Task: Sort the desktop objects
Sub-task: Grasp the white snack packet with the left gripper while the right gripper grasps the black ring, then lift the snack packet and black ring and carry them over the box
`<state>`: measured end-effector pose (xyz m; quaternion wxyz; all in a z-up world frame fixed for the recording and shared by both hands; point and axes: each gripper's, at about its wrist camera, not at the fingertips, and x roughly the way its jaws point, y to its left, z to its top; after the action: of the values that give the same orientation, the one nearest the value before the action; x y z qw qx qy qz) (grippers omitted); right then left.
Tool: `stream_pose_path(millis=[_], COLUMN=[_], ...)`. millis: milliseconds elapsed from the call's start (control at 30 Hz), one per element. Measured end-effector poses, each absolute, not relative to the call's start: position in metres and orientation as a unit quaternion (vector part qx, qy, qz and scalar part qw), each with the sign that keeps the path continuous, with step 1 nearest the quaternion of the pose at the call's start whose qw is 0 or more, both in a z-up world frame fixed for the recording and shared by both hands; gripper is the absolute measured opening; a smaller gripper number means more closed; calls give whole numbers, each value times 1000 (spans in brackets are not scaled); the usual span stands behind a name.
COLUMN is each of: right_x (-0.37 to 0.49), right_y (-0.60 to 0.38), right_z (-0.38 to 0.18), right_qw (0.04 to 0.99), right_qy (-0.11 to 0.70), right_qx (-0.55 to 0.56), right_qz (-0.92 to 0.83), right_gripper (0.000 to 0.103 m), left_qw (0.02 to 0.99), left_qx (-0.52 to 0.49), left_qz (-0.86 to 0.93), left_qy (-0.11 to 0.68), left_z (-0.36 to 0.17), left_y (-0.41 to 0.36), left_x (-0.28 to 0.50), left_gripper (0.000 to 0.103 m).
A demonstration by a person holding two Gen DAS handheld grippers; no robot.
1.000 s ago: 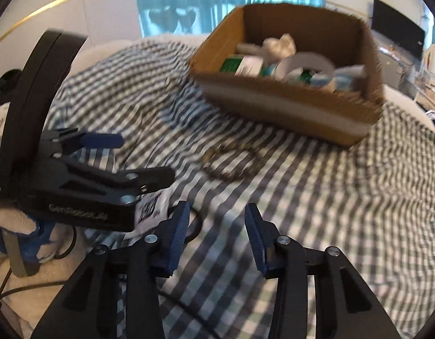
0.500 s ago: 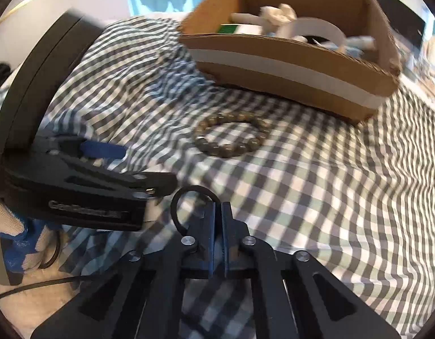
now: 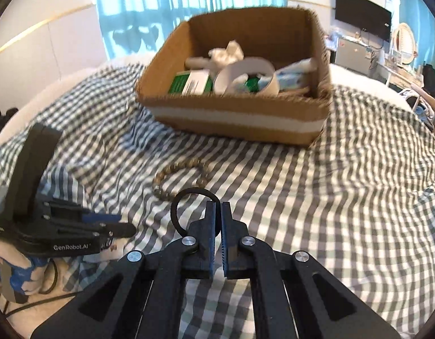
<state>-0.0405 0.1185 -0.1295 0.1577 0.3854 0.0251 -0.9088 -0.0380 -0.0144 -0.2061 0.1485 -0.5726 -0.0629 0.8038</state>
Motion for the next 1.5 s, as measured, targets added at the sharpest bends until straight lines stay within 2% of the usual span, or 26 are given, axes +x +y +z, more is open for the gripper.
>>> stream_pose_path(millis=[900, 1500], right_x=[-22, -4], right_y=[130, 141], right_z=[-73, 2], right_qw=[156, 141], right_qy=[13, 14], right_qx=[290, 194], right_qz=[-944, -971], right_gripper=[3, 3], left_qw=[146, 162], left_qx=[-479, -327], left_qz=[865, 930], left_qy=[-47, -38], left_z=[-119, -4], left_y=[-22, -14], left_x=[-13, -9], left_gripper=[9, 9])
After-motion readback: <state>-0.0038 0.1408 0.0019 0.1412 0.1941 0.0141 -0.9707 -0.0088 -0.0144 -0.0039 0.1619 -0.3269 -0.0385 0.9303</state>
